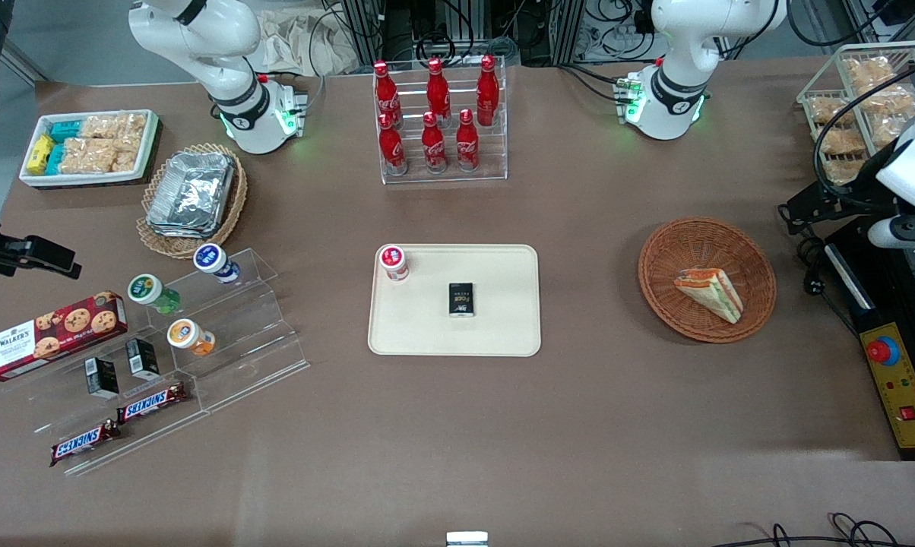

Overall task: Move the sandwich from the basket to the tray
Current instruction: 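Move the left gripper over the wrapped sandwich in the wicker basket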

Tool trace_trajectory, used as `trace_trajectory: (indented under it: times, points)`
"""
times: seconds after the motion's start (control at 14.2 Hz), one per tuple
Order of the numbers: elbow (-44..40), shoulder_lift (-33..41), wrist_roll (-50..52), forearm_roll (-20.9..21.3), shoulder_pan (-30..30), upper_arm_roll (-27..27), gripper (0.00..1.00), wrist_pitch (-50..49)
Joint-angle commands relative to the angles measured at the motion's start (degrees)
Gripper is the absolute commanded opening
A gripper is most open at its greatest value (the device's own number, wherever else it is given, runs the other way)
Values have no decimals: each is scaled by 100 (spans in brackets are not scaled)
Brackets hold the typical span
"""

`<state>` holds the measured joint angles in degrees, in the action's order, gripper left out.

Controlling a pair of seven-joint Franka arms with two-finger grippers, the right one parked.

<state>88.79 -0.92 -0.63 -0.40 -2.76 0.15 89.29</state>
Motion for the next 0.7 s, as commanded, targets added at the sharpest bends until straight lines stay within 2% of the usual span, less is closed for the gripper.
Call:
trace_trajectory:
  times: [0.0,0.14,0.21,0.28,0.49,0.63]
  points:
    - [-345,-216,36,93,-6,2,100,-237]
    - [-380,-338,98,110,-6,2,100,-246]
    - [-302,-356,455,171,-14,-6,100,-246]
    - [-179,-382,1215,137,-6,20,100,-228]
    - [514,-234,2580,83,47,20,100,201]
    - [1154,-58,4317,84,47,11,100,919]
